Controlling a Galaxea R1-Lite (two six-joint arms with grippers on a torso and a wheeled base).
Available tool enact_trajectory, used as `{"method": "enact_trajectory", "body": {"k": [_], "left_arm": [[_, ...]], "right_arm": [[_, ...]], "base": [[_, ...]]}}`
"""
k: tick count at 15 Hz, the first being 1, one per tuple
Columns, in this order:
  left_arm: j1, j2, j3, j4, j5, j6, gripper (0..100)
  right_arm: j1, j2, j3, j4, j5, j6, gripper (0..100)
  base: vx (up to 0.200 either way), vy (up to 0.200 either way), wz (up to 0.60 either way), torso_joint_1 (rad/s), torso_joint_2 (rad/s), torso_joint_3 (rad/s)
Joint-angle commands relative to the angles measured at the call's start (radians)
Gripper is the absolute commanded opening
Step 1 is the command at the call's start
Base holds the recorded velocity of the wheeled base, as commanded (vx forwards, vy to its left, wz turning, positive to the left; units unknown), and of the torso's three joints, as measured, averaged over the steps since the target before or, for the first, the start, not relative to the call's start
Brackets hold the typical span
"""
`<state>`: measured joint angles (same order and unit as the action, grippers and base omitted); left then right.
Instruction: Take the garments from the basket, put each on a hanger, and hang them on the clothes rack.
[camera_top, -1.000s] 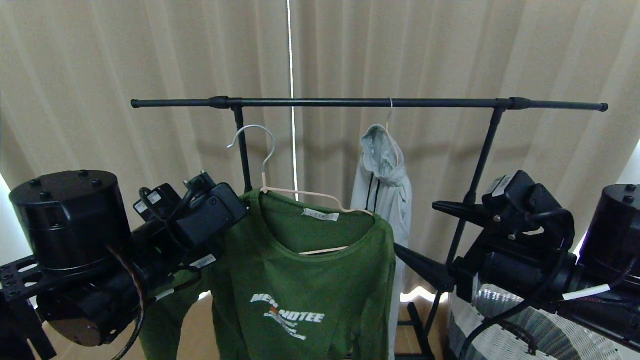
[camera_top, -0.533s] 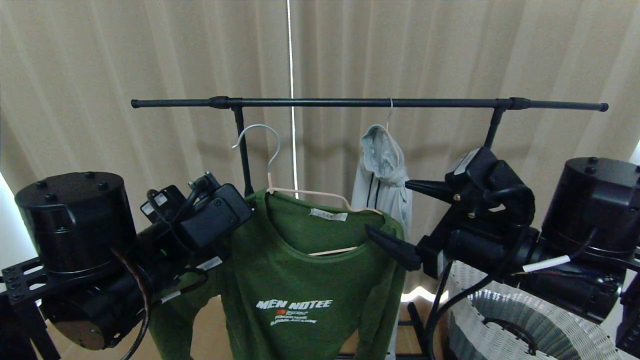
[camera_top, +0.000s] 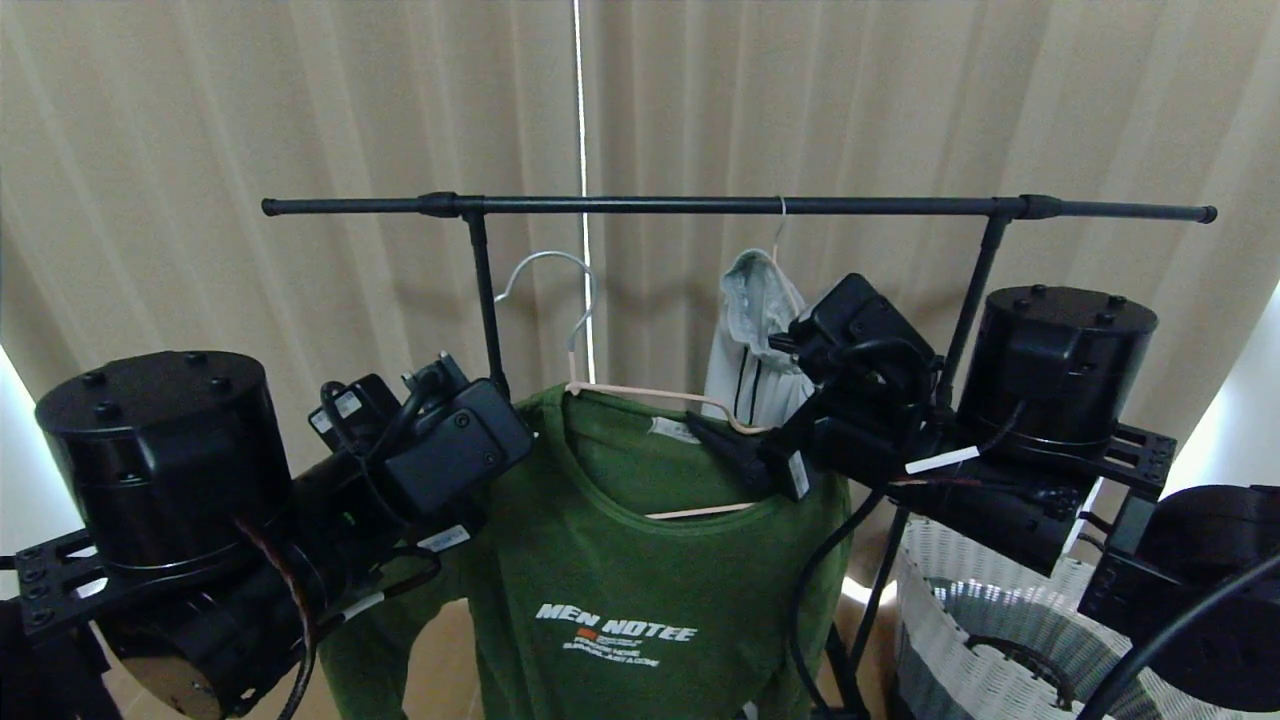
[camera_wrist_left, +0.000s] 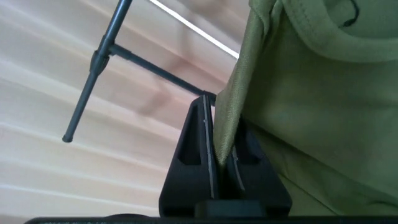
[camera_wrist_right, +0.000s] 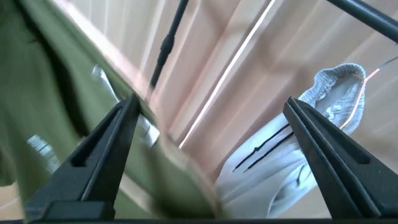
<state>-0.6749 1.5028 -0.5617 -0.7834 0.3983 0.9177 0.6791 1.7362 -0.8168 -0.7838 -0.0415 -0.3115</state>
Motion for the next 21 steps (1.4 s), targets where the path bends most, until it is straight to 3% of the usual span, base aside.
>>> {"method": "enact_trajectory", "body": {"k": [1,7,8,19,20,21], "left_arm": [[-0.023,0.01,0.0,0.0,0.001,0.0,0],[-0.037,0.022,-0.004,0.0,-0.001,0.0,0],[-0.037,0.022,-0.006,0.0,-0.001,0.0,0],[-0.037,0.024,-0.003,-0.013,-0.003,-0.005,0],[-0.037,0.022,-0.004,-0.013,-0.003,-0.005,100],[-0.038,0.02,-0.003,-0.016,-0.001,-0.005,100]], "right_arm": [[0.005,0.022,-0.008,0.0,0.0,-0.009,100],[0.028,0.023,-0.007,0.0,0.0,-0.017,100],[0.028,0.028,-0.007,-0.002,0.0,-0.017,0],[0.028,0.02,0.002,-0.009,0.0,-0.015,0],[0.028,0.016,0.004,-0.011,0.0,-0.015,0],[0.026,0.002,0.008,-0.011,-0.001,-0.015,0]], "base": [[0.0,0.0,0.0,0.0,0.0,0.0],[0.0,0.0,0.0,0.0,0.0,0.0],[0.0,0.0,0.0,0.0,0.0,0.0],[0.0,0.0,0.0,0.0,0.0,0.0],[0.0,0.0,0.0,0.0,0.0,0.0],[0.0,0.0,0.0,0.0,0.0,0.0]]}}
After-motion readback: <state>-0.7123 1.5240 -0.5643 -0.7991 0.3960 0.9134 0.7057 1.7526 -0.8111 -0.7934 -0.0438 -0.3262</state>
